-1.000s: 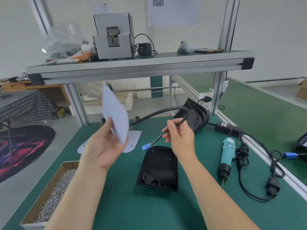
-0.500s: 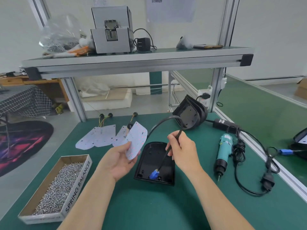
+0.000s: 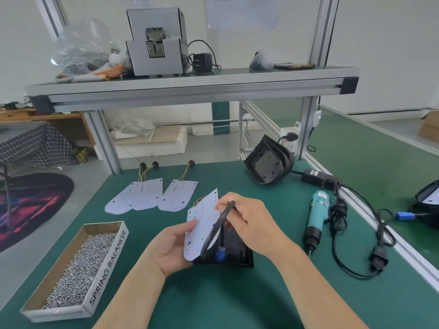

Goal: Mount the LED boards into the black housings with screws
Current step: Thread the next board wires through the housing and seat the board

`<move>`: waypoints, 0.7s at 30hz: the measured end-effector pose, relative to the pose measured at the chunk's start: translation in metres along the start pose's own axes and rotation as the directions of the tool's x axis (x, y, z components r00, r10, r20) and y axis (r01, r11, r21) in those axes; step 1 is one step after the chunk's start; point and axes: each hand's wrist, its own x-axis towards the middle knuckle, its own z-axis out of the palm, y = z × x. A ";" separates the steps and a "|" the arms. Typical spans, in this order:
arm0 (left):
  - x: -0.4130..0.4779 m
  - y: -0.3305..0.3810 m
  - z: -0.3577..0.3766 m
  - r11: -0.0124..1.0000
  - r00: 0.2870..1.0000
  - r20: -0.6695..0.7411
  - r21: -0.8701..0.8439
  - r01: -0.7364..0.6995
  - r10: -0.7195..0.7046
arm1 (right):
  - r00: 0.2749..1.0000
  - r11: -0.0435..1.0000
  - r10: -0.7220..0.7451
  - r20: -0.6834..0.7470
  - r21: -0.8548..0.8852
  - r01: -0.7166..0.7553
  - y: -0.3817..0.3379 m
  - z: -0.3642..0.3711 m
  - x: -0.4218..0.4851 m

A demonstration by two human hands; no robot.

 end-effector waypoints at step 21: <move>-0.011 0.011 0.005 0.848 0.916 -0.182 -0.346 -0.401 0.358 | 0.976 0.993 0.112 -0.189 0.053 -0.104 -0.001 0.003 -0.006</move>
